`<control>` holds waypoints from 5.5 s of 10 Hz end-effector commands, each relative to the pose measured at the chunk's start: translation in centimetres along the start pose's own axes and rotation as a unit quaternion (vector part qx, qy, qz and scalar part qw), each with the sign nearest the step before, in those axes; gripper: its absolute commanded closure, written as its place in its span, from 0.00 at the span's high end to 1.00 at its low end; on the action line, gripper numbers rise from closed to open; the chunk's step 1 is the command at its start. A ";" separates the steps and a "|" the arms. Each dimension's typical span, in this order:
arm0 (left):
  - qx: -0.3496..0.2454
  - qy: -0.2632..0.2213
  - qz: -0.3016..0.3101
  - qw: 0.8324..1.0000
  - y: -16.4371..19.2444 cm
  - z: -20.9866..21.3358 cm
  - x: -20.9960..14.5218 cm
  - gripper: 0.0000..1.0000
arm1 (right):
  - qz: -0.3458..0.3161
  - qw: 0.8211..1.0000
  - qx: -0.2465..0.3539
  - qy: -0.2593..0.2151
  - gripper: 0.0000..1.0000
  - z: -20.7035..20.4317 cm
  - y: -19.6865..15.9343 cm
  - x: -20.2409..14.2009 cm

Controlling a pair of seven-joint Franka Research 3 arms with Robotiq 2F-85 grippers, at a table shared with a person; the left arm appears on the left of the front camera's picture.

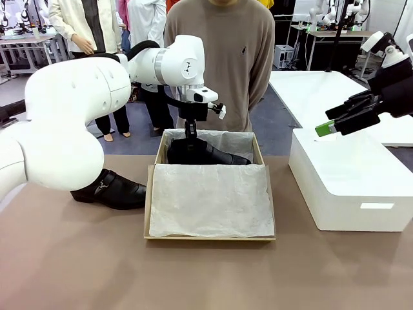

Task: Pack the shoes into the box.
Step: Place one shoe of the Shoes into the Shoes Box, then place the other shoe of the Shoes into the Shoes Box.

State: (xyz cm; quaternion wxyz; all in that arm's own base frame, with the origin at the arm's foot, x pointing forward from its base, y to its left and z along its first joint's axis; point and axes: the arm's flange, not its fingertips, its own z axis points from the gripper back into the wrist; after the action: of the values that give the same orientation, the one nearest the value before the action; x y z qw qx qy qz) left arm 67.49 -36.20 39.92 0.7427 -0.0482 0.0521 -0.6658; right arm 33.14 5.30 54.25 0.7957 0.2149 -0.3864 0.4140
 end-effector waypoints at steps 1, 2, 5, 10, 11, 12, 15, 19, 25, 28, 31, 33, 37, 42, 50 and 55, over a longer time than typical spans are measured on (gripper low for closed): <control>0.004 -0.003 -0.001 1.000 1.1 1.3 0.7 0.16 | 0.007 1.000 0.005 -0.007 1.00 -0.2 -0.2 0.1; 0.002 -0.002 -0.002 1.000 1.0 1.3 0.6 0.35 | 0.007 1.000 0.005 -0.007 1.00 -0.2 -0.2 0.1; 0.003 0.000 0.000 1.000 0.9 1.8 0.4 0.93 | 0.007 1.000 0.005 -0.007 1.00 -0.2 -0.2 0.1; 0.025 0.016 0.035 0.999 -0.8 7.8 -1.6 1.00 | 0.007 1.000 0.005 -0.007 1.00 -0.2 -0.2 0.1; 0.029 0.020 0.039 0.999 -1.2 8.9 -2.2 1.00 | 0.007 1.000 0.005 -0.007 1.00 -0.2 -0.2 0.1; 0.033 0.018 0.041 0.998 -1.4 9.9 -2.9 1.00 | 0.007 1.000 0.005 -0.007 1.00 -0.2 -0.2 0.1; 0.028 0.003 0.026 0.999 -2.0 8.8 -2.9 1.00 | 0.007 1.000 0.005 -0.007 1.00 -0.2 -0.2 0.1; 0.028 0.003 0.026 0.999 -2.0 8.8 -2.9 1.00 | 0.007 1.000 0.005 -0.007 1.00 -0.2 -0.2 0.1; 0.023 0.027 0.029 0.999 -2.9 9.6 -4.1 1.00 | 0.007 1.000 0.005 -0.007 1.00 -0.2 -0.2 0.1; 0.012 0.081 0.025 0.996 -6.5 13.0 -7.5 1.00 | 0.007 1.000 0.005 -0.007 1.00 -0.2 -0.2 0.1; -0.002 0.126 0.046 0.991 -9.7 14.7 -10.4 1.00 | 0.007 1.000 0.005 -0.007 1.00 -0.2 -0.2 0.1; 0.042 0.124 0.107 0.986 -11.4 15.0 -13.1 1.00 | 0.007 1.000 0.005 -0.007 1.00 -0.2 -0.2 0.1; 0.058 0.165 0.218 0.960 -14.0 13.9 -17.9 1.00 | 0.007 1.000 0.005 -0.007 1.00 -0.2 -0.2 0.1; 0.072 0.051 0.166 0.982 -12.5 14.2 -24.6 1.00 | 0.007 1.000 0.005 -0.007 1.00 -0.2 -0.2 0.1; 0.081 -0.027 -0.079 0.993 -7.1 13.5 -26.7 1.00 | 0.007 1.000 0.005 -0.007 1.00 -0.2 -0.2 0.1; 0.070 -0.009 -0.044 0.997 -7.2 12.9 -26.9 1.00 | 0.007 1.000 0.005 -0.007 1.00 -0.2 -0.2 0.1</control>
State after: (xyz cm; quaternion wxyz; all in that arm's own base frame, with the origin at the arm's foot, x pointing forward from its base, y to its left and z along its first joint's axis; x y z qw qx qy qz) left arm 59.39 -10.39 54.12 0.7080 -0.0048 -0.0063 -0.7061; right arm 33.13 5.32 54.27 0.7958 0.2142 -0.3864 0.4142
